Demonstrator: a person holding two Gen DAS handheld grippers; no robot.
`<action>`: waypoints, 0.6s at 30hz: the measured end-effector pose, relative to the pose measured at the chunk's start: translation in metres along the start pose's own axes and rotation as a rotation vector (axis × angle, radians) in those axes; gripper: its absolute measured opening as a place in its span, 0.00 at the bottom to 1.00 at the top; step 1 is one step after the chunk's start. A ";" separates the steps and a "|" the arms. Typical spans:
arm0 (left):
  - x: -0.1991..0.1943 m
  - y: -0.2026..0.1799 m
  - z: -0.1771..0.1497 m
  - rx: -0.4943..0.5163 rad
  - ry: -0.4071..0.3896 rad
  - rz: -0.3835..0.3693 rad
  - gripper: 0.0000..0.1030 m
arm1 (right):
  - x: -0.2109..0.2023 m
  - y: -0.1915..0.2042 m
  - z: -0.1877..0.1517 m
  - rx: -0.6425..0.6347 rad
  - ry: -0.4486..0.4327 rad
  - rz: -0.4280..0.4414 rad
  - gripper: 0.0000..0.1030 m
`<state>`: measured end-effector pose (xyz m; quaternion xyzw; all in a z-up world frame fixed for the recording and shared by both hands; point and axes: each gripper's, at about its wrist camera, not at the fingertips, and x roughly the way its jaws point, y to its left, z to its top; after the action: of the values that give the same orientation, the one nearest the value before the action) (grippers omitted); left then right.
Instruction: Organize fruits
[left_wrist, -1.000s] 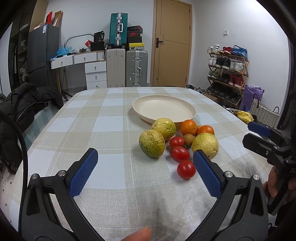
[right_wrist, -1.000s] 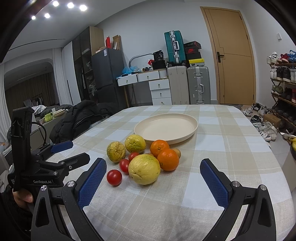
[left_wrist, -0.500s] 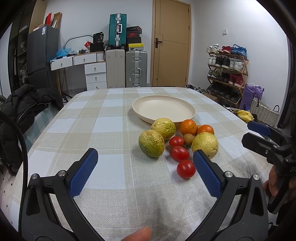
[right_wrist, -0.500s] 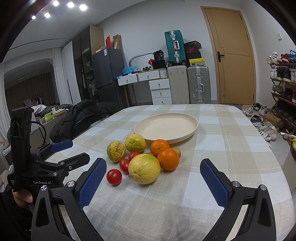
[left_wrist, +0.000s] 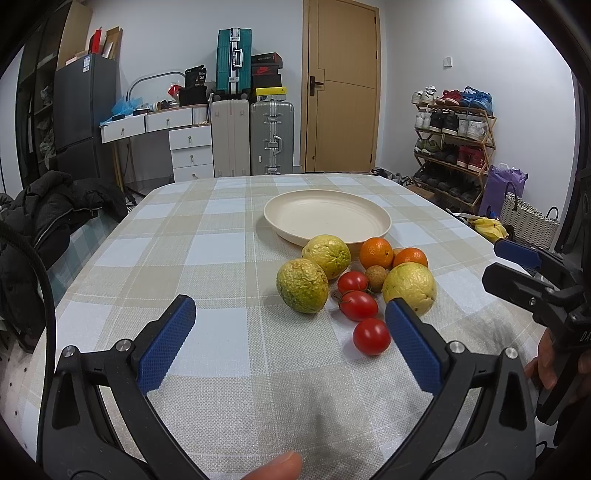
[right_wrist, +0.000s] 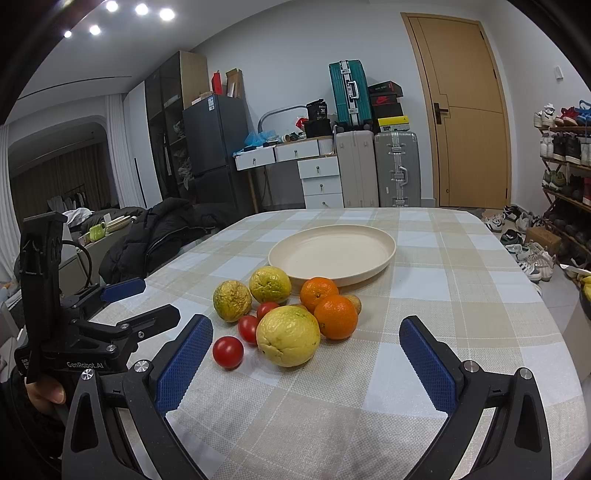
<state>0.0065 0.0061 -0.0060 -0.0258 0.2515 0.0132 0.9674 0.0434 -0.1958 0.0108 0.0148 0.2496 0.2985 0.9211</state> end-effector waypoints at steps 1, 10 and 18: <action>0.001 0.000 0.000 0.000 0.000 0.001 1.00 | 0.000 0.000 0.000 0.000 0.000 -0.001 1.00; 0.001 0.000 0.000 0.002 -0.001 0.002 1.00 | 0.001 0.000 0.000 -0.001 0.000 0.001 1.00; 0.001 0.000 0.000 0.003 -0.001 0.003 1.00 | 0.001 0.000 -0.001 -0.003 0.001 0.000 1.00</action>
<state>0.0075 0.0058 -0.0066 -0.0241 0.2510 0.0143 0.9676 0.0440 -0.1956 0.0097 0.0134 0.2498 0.2987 0.9210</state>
